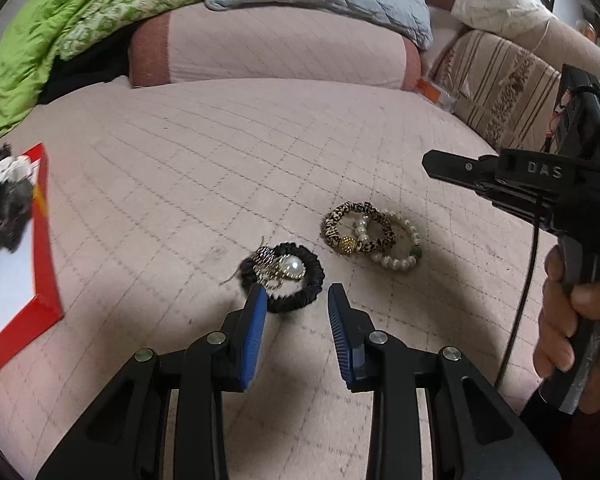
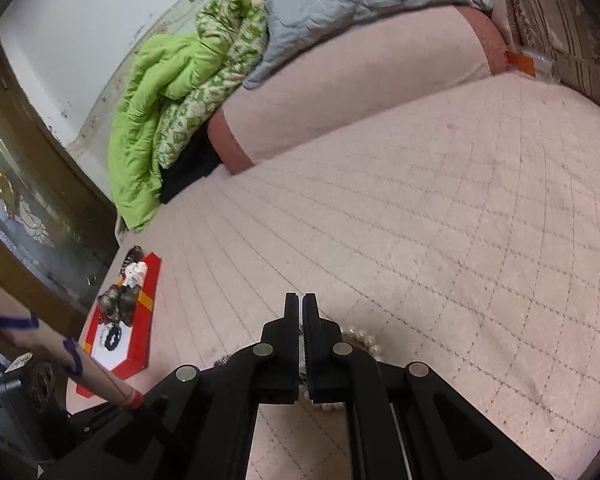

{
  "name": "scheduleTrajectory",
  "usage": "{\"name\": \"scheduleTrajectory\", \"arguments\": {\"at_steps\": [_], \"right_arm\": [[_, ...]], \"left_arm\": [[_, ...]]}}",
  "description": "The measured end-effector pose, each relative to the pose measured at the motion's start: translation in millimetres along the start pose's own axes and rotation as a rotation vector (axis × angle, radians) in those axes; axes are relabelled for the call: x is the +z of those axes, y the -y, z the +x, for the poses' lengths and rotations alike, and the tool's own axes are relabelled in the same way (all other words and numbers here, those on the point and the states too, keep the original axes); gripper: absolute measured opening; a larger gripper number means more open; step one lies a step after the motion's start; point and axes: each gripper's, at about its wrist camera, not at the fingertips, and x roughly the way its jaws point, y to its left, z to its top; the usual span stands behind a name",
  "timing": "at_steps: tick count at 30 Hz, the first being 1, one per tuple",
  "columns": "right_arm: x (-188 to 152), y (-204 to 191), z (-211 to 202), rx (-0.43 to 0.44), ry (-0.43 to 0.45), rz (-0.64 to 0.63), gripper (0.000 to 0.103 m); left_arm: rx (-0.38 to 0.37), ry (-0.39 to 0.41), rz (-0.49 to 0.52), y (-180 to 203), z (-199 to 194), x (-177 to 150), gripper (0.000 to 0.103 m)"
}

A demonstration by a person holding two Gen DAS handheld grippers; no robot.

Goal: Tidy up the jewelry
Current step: 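Grasp the pearl ring with the left gripper while the right gripper reaches the black beaded bracelet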

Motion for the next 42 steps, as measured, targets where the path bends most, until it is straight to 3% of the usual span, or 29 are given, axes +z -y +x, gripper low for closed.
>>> {"name": "scheduleTrajectory", "arguments": {"at_steps": [6, 13, 19, 24, 32, 38, 42], "right_arm": [[2, 9, 6, 0.027, -0.038, 0.063, 0.004], [3, 5, 7, 0.046, -0.043, 0.063, 0.004], [4, 5, 8, 0.056, -0.051, 0.065, 0.004], [3, 5, 8, 0.056, -0.05, 0.062, 0.004], [-1, -10, 14, 0.084, -0.075, 0.008, 0.004], [-20, -39, 36, 0.168, -0.208, -0.095, 0.004], [-35, -46, 52, 0.172, -0.287, -0.116, 0.014]], "left_arm": [[0.034, -0.044, 0.04, -3, 22, 18, 0.027], [0.051, -0.084, 0.096, 8, 46, 15, 0.025], [0.031, -0.088, 0.024, -4, 55, 20, 0.025], [0.055, -0.044, 0.051, -1, 47, 13, 0.019], [-0.035, 0.103, -0.038, -18, -19, 22, 0.019], [0.029, 0.185, -0.073, -49, -56, 23, 0.019], [0.06, 0.203, -0.077, -60, -58, 18, 0.019]]}}
